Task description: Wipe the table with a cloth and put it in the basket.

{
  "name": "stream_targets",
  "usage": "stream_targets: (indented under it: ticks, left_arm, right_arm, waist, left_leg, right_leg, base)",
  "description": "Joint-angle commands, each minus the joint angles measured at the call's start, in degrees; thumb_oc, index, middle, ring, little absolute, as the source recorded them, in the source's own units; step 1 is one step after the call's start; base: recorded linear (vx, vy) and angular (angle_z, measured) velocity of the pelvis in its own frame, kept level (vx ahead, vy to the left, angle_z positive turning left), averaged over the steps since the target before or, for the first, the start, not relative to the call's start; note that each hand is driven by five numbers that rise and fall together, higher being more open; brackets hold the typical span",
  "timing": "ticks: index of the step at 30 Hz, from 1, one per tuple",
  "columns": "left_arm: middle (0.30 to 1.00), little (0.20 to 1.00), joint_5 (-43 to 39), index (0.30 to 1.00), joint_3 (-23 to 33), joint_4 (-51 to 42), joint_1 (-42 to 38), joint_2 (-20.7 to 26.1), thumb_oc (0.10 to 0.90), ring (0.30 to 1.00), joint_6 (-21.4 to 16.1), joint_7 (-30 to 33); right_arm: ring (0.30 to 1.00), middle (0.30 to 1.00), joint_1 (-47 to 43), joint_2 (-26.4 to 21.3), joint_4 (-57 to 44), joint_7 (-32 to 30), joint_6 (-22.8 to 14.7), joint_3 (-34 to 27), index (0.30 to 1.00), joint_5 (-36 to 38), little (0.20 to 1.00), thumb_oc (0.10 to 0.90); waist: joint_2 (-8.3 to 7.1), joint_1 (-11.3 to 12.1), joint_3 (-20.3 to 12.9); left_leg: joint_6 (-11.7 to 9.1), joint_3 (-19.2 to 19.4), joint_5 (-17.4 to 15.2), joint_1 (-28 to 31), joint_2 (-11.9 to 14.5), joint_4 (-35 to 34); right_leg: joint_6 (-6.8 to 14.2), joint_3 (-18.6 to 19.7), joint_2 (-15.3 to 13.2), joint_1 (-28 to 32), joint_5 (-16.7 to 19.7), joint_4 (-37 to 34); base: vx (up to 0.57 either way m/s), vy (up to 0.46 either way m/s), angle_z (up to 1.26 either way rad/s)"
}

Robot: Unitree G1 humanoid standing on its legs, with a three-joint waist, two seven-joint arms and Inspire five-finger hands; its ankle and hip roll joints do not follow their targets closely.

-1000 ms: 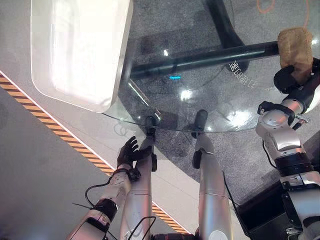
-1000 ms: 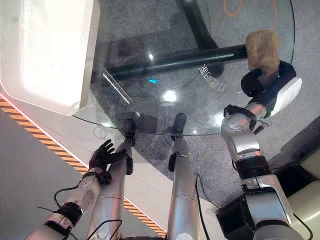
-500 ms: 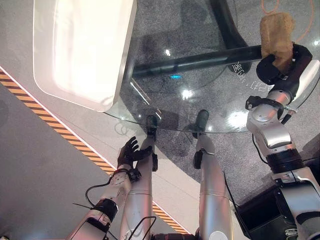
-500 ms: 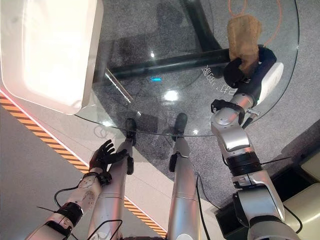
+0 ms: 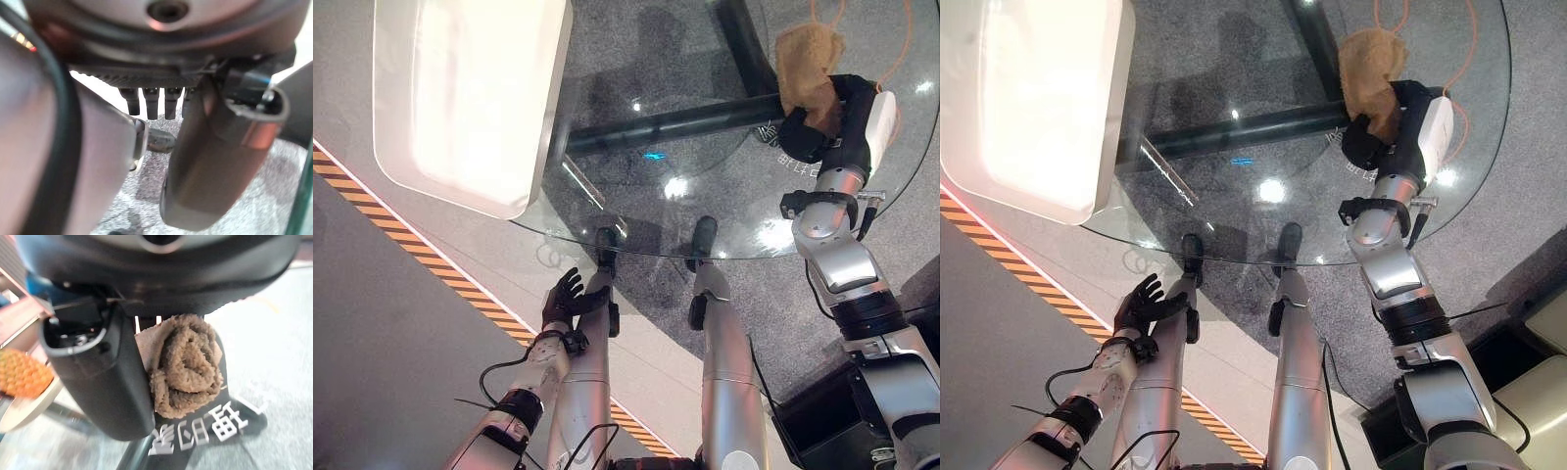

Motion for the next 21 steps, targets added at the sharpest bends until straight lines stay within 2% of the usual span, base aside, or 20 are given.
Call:
stream_targets:
  ticks: [1, 2, 3, 4, 5, 6, 7, 8, 9, 11, 12, 13, 17, 18, 19, 20, 21]
  left_arm:
    - [0.9, 0.9, 1.7, 0.9, -0.7, -0.4, 8.1, -2.8, 0.8, 0.9, 0.0, -0.3]
    - [0.9, 0.9, 1.7, 0.9, -1.1, -0.4, 9.3, -2.9, 0.8, 0.9, 0.0, -0.3]
    - [0.9, 0.9, 1.7, 0.9, -0.8, -0.4, 7.9, -2.7, 0.8, 0.9, 0.0, -0.3]
    - [0.9, 0.9, 1.6, 0.9, -1.2, -0.2, 9.1, -2.7, 0.8, 0.9, -0.2, -0.5]
    - [0.9, 0.9, 1.4, 0.9, -0.8, -0.4, 7.8, -2.6, 0.8, 0.9, -0.4, -0.6]
    - [0.9, 0.9, 1.4, 0.9, -1.3, -0.4, 9.0, -2.6, 0.8, 0.9, -0.4, -0.7]
    - [0.9, 0.9, 1.6, 0.9, -1.3, -0.7, 9.0, -2.6, 0.8, 0.9, -0.2, -0.7]
    - [0.9, 0.9, 1.6, 0.9, -1.1, -1.0, 7.5, -2.4, 0.8, 0.9, 0.2, -0.5]
    - [0.9, 0.9, 1.6, 0.9, -1.3, -1.0, 7.4, -2.4, 0.8, 0.9, 0.4, -0.4]
    - [0.9, 0.9, 1.5, 0.9, -1.5, -1.0, 7.2, -2.4, 0.8, 0.9, 0.6, -0.4]
    - [0.9, 0.9, 1.6, 0.9, -2.4, -0.9, 8.2, -2.6, 0.8, 0.9, 0.7, -0.2]
    - [0.9, 0.9, 1.6, 0.9, -2.0, -0.9, 6.9, -2.6, 0.8, 0.9, 0.8, -0.1]
    - [0.9, 0.9, 1.2, 0.9, -2.5, -0.7, 6.4, -2.8, 0.8, 0.9, 0.9, -0.1]
    - [0.9, 0.9, 1.2, 0.9, -3.0, -0.7, 7.7, -2.9, 0.8, 0.9, 0.9, -0.2]
    - [0.9, 0.9, 1.2, 0.9, -2.8, -0.8, 6.2, -3.0, 0.8, 0.9, 1.1, 0.0]
    - [0.9, 0.9, 1.2, 0.9, -3.2, -0.8, 7.5, -3.1, 0.8, 0.9, 1.1, 0.0]
    - [0.9, 0.9, 1.1, 0.9, -3.0, -1.0, 5.9, -3.2, 0.8, 0.9, 1.5, 0.4]
  right_arm:
    - [0.3, 0.3, 2.5, 2.9, -9.2, 12.6, -2.8, 10.9, 0.3, -1.5, 0.2, 0.1]
    - [0.3, 0.3, 3.6, 3.3, -9.5, 13.6, -3.0, 11.9, 0.3, -1.5, 0.2, 0.1]
    - [0.3, 0.3, 2.3, 3.3, -10.0, 15.1, -3.5, 12.8, 0.3, -1.5, 0.2, 0.1]
    - [0.3, 0.3, 3.4, 3.7, -10.4, 15.9, -3.5, 13.8, 0.3, -1.7, 0.2, 0.1]
    - [0.3, 0.3, 1.9, 3.7, -11.3, 17.8, -3.4, 14.8, 0.3, -1.9, 0.2, 0.1]
    - [0.3, 0.3, 3.0, 4.1, -11.5, 18.7, -3.7, 15.6, 0.3, -1.9, 0.2, 0.1]
    - [0.3, 0.3, 2.9, 4.3, -11.7, 19.7, -4.1, 16.3, 0.3, -2.0, 0.2, 0.1]
    - [0.3, 0.3, 1.2, 4.5, -11.9, 20.9, -4.4, 17.1, 0.3, -2.2, 0.2, 0.1]
    - [0.3, 0.3, 0.9, 5.0, -12.0, 21.4, -4.5, 17.9, 0.3, -2.3, 0.2, 0.1]
    - [0.3, 0.3, 0.2, 5.6, -12.1, 21.8, -4.8, 19.2, 0.3, -1.9, 0.2, 0.1]
    - [0.3, 0.3, 0.8, 6.5, -12.1, 21.4, -5.3, 20.5, 0.3, -1.2, 0.2, 0.1]
    - [0.3, 0.3, -0.6, 6.3, -12.1, 21.3, -5.3, 20.3, 0.3, -1.2, 0.2, 0.1]
    - [0.3, 0.3, -2.1, 8.1, -11.7, 20.6, -6.7, 21.6, 0.3, -0.2, 0.2, 0.1]
    - [0.3, 0.3, -1.1, 8.9, -11.6, 20.4, -6.6, 22.1, 0.3, -0.3, 0.2, 0.1]
    - [0.3, 0.3, -2.8, 9.4, -11.5, 20.4, -6.4, 22.3, 0.3, -0.7, 0.2, 0.1]
    - [0.3, 0.3, -1.6, 9.7, -11.5, 20.4, -6.5, 22.6, 0.3, -0.8, 0.2, 0.1]
    - [0.3, 0.3, -3.3, 9.9, -11.4, 20.2, -6.4, 22.7, 0.3, -0.9, 0.2, 0.1]
  waist:
    - [1.29, 2.2, -1.0]
    - [1.44, 2.5, -1.0]
    - [1.3, 2.3, -1.0]
    - [1.46, 2.6, -1.0]
    - [1.37, 2.4, -1.0]
    - [1.51, 2.7, -1.0]
    - [1.57, 2.8, -1.0]
    - [1.57, 2.7, -1.0]
    - [1.67, 2.8, -1.0]
    - [1.9, 3.0, -1.0]
    - [2.14, 3.5, -1.0]
    - [2.02, 3.2, -1.0]
    - [2.34, 3.5, -1.0]
    - [2.52, 3.9, -1.0]
    - [2.52, 3.7, -1.0]
    - [2.67, 4.0, -1.0]
    - [2.6, 3.8, -1.0]
  left_leg:
    - [3.3, 3.2, -0.6, -3.1, -5.2, 1.1]
    - [3.0, 2.8, -2.5, -1.0, -4.9, 1.4]
    - [3.2, 3.2, -0.5, -3.3, -5.1, 1.1]
    - [3.0, 2.9, -2.4, -1.1, -4.9, 1.6]
    - [3.2, 3.3, -0.4, -3.3, -5.1, 1.1]
    - [2.9, 2.9, -2.4, -1.1, -4.9, 1.5]
    - [2.9, 2.9, -2.4, -1.2, -4.9, 1.7]
    - [3.2, 3.1, -0.5, -3.6, -5.2, 1.6]
    - [3.2, 3.1, -0.5, -3.7, -5.2, 1.7]
    - [3.1, 3.1, -0.5, -3.9, -5.2, 1.9]
    - [2.9, 2.7, -2.3, -1.7, -5.1, 2.3]
    - [3.2, 3.0, -0.4, -4.0, -5.3, 1.9]
    - [3.1, 3.0, -0.5, -4.3, -5.2, 2.4]
    - [2.8, 2.7, -2.4, -2.0, -4.9, 2.8]
    - [3.0, 2.9, -0.5, -4.3, -5.2, 2.5]
    - [2.8, 2.7, -2.4, -2.1, -4.9, 3.0]
    - [3.0, 2.9, -0.5, -4.3, -5.2, 2.6]
  right_leg:
    - [0.1, -1.0, 3.8, -1.5, 2.2, -2.4]
    - [0.5, -0.8, 4.1, 0.4, 0.4, -1.7]
    - [0.1, -1.2, 3.7, -1.6, 2.1, -2.3]
    - [0.4, -0.9, 4.1, 0.3, 0.3, -1.6]
    - [0.1, -1.2, 3.7, -1.6, 2.1, -2.4]
    - [0.4, -1.0, 4.0, 0.4, 0.3, -1.8]
    - [0.4, -1.0, 4.0, 0.3, 0.2, -1.6]
    - [0.1, -1.4, 3.6, -1.9, 2.0, -2.0]
    - [0.1, -1.5, 3.5, -2.0, 1.9, -1.8]
    - [0.0, -1.6, 3.5, -2.2, 1.9, -1.7]
    - [0.4, -1.5, 3.8, -0.4, 0.1, -0.9]
    - [0.0, -1.8, 3.5, -2.4, 1.9, -1.6]
    - [-0.1, -1.8, 3.4, -2.7, 1.7, -1.1]
    - [0.3, -1.6, 3.8, -0.8, -0.1, -0.3]
    - [-0.1, -1.8, 3.4, -2.8, 1.6, -0.8]
    - [0.2, -1.5, 3.8, -0.9, -0.2, 0.0]
    - [-0.1, -1.8, 3.4, -2.9, 1.6, -0.7]
  base:
    - [0.0, 0.0, 0.0]
    - [-0.04, -0.005, 0.04]
    - [0.06, -0.001, -0.01]
    - [-0.05, -0.003, 0.01]
    - [0.06, -0.003, -0.02]
    - [0.0, 0.0, 0.0]
    - [0.02, -0.01, 0.03]
    - [-0.03, -0.012, 0.05]
    - [-0.03, -0.008, 0.08]
    - [0.04, -0.002, 0.1]
    - [0.01, -0.003, 0.08]
    - [0.01, -0.005, 0.06]
    - [0.0, 0.004, 0.03]
    - [0.01, 0.01, 0.06]
    - [0.06, 0.008, 0.03]
    - [-0.04, 0.01, 0.03]
    - [0.01, 0.005, 0.04]
